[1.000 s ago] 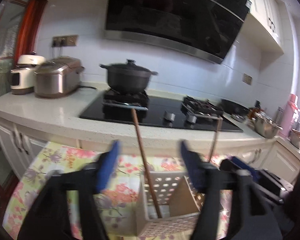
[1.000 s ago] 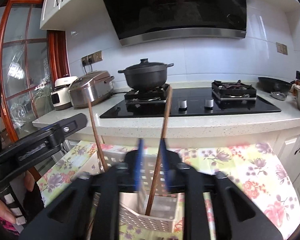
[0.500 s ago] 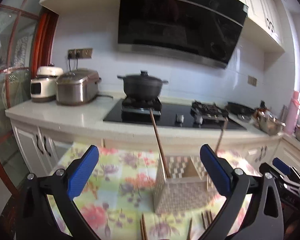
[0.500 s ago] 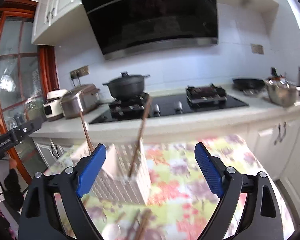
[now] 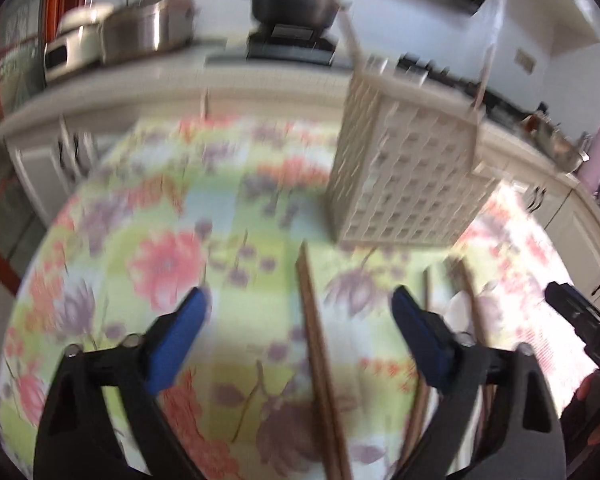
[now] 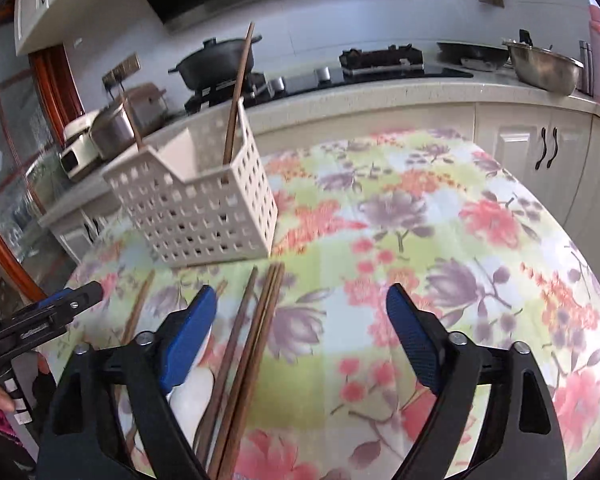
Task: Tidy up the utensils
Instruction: 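Move both open tools back down to the loose chopsticks on the table, then close the left tool on a chopstick while the right tool closes on another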
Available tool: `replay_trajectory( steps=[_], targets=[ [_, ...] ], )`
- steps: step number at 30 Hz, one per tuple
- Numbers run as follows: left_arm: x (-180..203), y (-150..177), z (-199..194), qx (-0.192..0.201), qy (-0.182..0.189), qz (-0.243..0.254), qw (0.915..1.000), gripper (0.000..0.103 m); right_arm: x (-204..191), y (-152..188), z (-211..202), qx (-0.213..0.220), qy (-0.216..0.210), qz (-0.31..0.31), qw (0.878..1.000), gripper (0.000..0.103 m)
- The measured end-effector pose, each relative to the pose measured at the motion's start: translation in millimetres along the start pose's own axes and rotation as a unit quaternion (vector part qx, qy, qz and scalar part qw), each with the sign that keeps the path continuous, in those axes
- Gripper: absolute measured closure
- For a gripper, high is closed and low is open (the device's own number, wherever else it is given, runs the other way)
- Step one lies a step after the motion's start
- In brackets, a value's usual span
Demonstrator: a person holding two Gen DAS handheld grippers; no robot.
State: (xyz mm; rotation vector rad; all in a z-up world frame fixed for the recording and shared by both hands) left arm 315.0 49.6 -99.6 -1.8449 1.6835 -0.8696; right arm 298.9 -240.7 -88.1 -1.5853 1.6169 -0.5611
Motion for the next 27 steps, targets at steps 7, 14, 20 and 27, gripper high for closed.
replay_trajectory(
  steps=[7, 14, 20, 27],
  targets=[
    [-17.3, 22.7, 24.9, -0.046, -0.007, -0.008, 0.9989, 0.041, -2.7, 7.1, 6.3, -0.017, -0.005, 0.001, 1.0, 0.038],
    [-16.6, 21.4, 33.8, -0.051, -0.023, 0.002, 0.9984, 0.043, -8.0, 10.6, 11.7, -0.025, -0.011, -0.001, 1.0, 0.039],
    [-11.7, 19.3, 34.6, -0.054, -0.044, 0.02, 0.9974, 0.049, -10.5, 11.9, 17.5, -0.032, -0.006, -0.014, 0.999, 0.039],
    [1.8, 18.9, 37.0, -0.053, -0.049, 0.045, 0.9964, 0.072, -17.5, 17.6, 36.5, -0.067, 0.03, -0.047, 0.996, 0.057]
  ],
)
Point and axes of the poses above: each gripper's, at about its wrist camera, not at the fingertips, and z roughly the way its jaws point, x to its right, y to its underside, the point moved 4 cm from there along z, roughly the way its jaws point, and after that the axes turned 4 degrees about x, right-handed, at the moved point
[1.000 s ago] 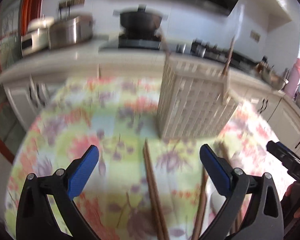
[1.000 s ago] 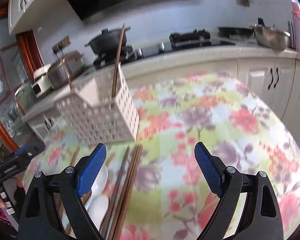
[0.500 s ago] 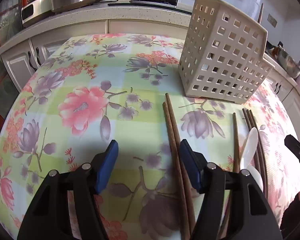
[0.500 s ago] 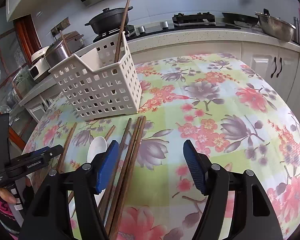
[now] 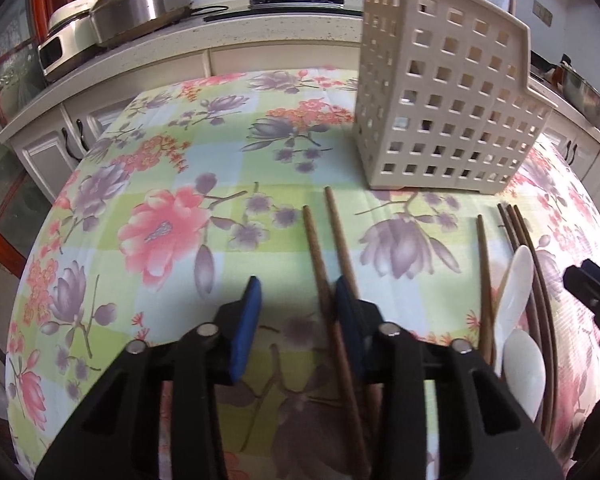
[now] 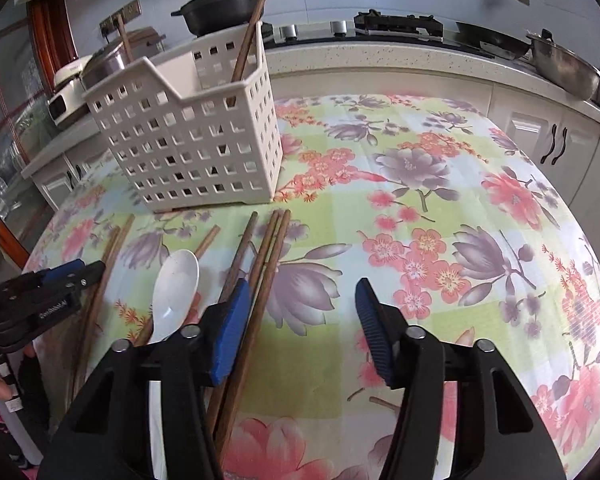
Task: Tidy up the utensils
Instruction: 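Close the left tool on a chopstick while the right tool closes on another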
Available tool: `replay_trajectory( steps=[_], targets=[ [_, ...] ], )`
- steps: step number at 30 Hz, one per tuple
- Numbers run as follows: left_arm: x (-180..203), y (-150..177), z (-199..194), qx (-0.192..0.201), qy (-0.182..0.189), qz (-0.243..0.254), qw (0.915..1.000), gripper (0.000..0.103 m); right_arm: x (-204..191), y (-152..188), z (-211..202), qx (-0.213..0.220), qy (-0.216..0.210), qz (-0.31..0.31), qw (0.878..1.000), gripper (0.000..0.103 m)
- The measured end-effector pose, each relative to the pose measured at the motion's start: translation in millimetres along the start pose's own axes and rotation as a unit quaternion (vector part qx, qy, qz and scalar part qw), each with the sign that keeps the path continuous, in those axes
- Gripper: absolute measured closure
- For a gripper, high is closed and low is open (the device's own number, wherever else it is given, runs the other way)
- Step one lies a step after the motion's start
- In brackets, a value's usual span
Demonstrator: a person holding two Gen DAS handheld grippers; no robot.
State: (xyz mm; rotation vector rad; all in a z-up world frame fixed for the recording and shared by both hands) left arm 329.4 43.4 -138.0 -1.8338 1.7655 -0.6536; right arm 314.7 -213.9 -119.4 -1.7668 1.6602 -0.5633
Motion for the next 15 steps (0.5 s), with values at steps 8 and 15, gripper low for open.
replay_trajectory(
  steps=[8, 15],
  targets=[
    [3.4, 2.0, -1.3, 0.005, 0.01, 0.01, 0.9999, 0.084, -8.5, -1.7, 13.0, -0.015, 0.003, -0.008, 1.0, 0.067],
    [-2.2, 2.3, -1.6, 0.006, 0.033, -0.004, 0.9994, 0.085, -18.4, -5.2, 22.1, -0.033, 0.031, -0.028, 0.999, 0.073]
  ],
)
Point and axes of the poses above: each gripper's, at about its wrist camera, not at the fingertips, and z roughly the way its jaws point, x to its right, y to its underside, the point moved 4 cm from there along z, roughly the way its jaws point, and after that the axes turned 4 degrees about x, right-handed, at the moved point
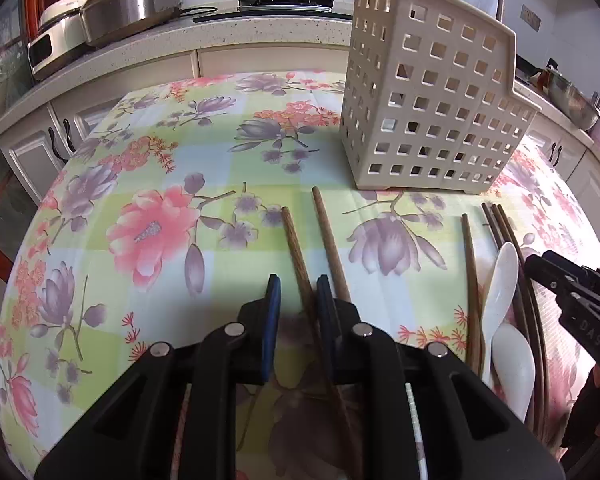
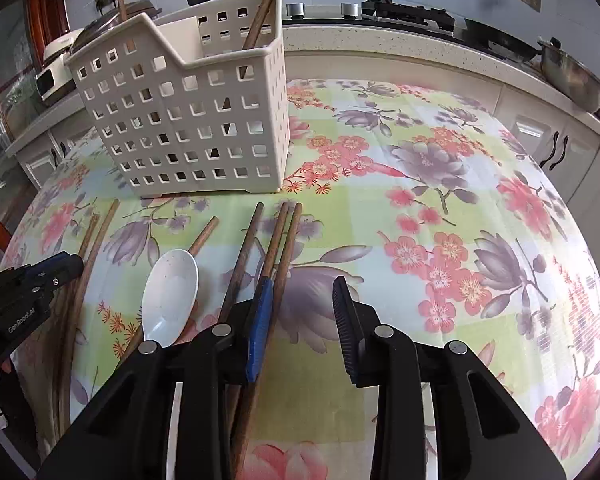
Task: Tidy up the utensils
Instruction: 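Close the left tool on a chopstick while the right tool closes on another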
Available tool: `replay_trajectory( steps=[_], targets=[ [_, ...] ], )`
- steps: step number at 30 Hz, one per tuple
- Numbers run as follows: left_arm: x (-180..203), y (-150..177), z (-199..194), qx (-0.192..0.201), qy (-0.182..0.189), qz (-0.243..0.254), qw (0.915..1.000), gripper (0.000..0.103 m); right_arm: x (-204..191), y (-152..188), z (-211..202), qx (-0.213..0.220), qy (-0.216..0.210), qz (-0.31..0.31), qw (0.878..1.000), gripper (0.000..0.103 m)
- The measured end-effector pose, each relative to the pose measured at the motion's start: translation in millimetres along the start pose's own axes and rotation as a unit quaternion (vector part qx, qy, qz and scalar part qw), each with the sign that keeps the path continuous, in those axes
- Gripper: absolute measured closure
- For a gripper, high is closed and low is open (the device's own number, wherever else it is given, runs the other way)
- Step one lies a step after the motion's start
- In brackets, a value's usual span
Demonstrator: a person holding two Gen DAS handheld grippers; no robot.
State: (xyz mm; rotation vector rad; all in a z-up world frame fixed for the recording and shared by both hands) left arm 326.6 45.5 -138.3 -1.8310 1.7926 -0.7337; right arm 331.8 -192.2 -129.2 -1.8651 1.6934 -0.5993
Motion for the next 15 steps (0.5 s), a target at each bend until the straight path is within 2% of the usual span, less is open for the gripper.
replay_trajectory(
  steps=[8, 10, 11, 12, 15],
  targets=[
    [-5.2, -2.4, 1.3, -0.01, 0.019, -0.022, 0.9995, 0.085, -7.7, -8.2, 12.1, -0.009, 0.022, -0.017, 1.0, 0.077],
    [-3.9, -2.0, 1.0, -0.009, 0.016, -0.015, 0.9997, 0.087, -7.2, -9.0, 12.7, -0.013, 0.017, -0.017, 1.0, 0.087],
    [-3.8, -1.3, 0.8, -0.008, 0.016, -0.014, 0.9997, 0.093, -6.3, -9.0, 12.6, -0.014, 0.018, -0.016, 1.0, 0.09],
    [-4.2, -0.9, 0.5, -0.007, 0.019, -0.015, 0.9997, 0.095, -3.7, -8.4, 12.1, -0.012, 0.017, -0.012, 1.0, 0.093],
    [-3.5, 0.4, -0.5, -0.005, 0.033, -0.019, 0.9993, 0.096, 5.2, -6.4, 9.1, -0.005, 0.001, 0.009, 1.0, 0.094]
  ],
)
Point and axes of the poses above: each gripper's, at about its wrist camera, not at the fingertips, and z roughly the way its jaws point, x to its right, y to its underside, the point moved 4 cm from there along z, roughly the way its jaws point, and after that the axes turned 4 degrees about x, right-handed, at the moved point
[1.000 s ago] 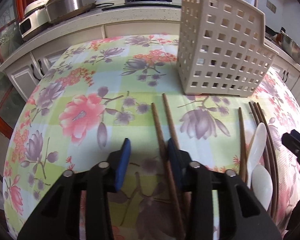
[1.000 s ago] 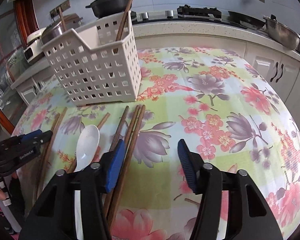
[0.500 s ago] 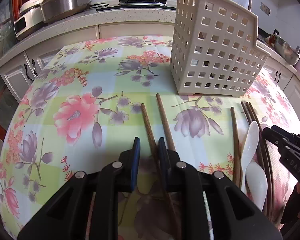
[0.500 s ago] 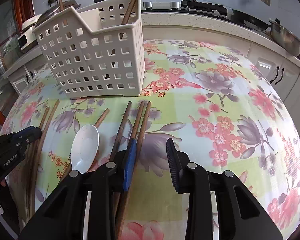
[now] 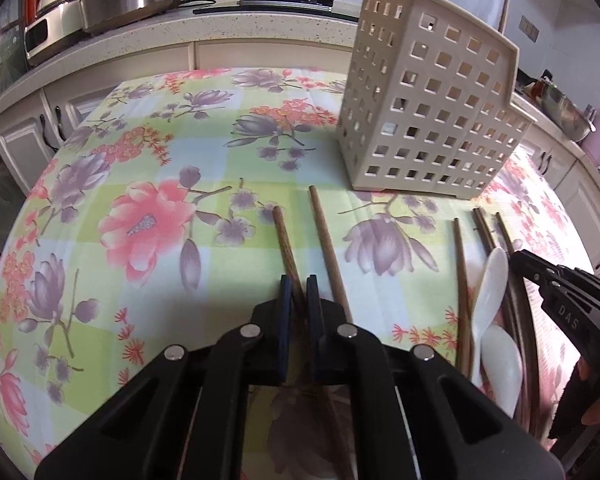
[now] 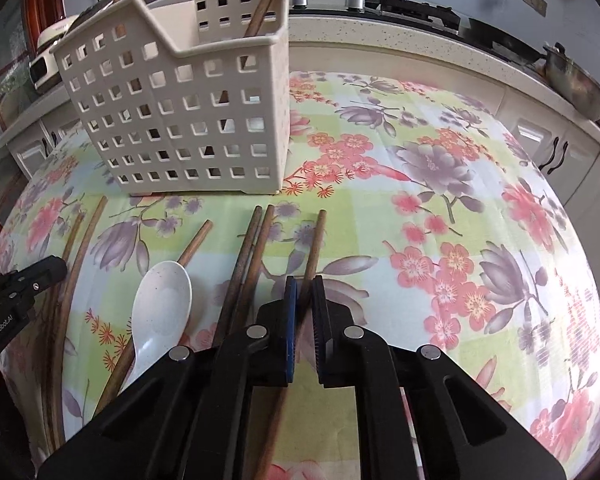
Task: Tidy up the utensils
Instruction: 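Close the left tool on a chopstick while the right tool closes on another, then lift the left tool's chopstick upright over the basket while the right tool carries its chopstick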
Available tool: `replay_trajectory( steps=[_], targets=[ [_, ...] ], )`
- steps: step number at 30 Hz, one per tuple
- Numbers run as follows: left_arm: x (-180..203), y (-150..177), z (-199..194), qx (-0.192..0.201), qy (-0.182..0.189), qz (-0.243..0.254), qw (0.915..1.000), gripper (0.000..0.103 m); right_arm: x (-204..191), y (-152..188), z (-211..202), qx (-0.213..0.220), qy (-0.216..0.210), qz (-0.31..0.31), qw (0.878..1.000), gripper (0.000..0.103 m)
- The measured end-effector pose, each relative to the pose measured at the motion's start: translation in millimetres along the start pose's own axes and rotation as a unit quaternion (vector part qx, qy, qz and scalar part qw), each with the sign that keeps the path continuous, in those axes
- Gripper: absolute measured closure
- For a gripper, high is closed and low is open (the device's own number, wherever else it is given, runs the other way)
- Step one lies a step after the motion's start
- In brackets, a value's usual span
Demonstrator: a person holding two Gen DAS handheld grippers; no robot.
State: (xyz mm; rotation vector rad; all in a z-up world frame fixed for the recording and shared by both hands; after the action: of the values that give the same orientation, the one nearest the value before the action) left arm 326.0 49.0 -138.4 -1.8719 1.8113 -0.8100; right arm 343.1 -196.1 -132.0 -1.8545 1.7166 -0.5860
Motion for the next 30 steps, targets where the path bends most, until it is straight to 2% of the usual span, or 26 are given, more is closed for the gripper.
replay_trajectory(
  steps=[5, 11, 19, 30],
  targets=[
    [6.4, 0.1, 0.3, 0.004, 0.013, 0.001, 0.9999, 0.097, 14.3, -0.7, -10.9, 0.026, -0.038, 0.03, 0.998, 0.095],
    [15.3, -6.7, -17.5, 0.029, 0.012, 0.01, 0.9995, 0.097, 26.4, -5.1, -36.5, 0.071, -0.064, 0.05, 0.994, 0.094],
    [27.4, -18.2, -67.1, 0.088, 0.014, 0.019, 0.9958, 0.097, 34.3, -12.6, -86.6, 0.136, -0.072, 0.047, 0.987, 0.094],
    [39.2, -14.5, -140.4, 0.175, 0.001, 0.022, 0.9843, 0.097, 26.8, -6.6, -158.4, 0.212, -0.065, 0.007, 0.975, 0.095]
  ],
)
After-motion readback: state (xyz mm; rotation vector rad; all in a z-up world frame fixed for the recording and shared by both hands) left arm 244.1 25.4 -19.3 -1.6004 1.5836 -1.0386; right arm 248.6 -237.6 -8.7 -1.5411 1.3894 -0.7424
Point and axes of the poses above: each gripper's, at about its wrist camera, not at the fingertips, and z roughly the way its jaws point, x to its right, y to its underside, the point moved 4 cm from there along z, roughly the way its jaws point, and after that the axes turned 4 degrees about x, right-handed, at the moved point
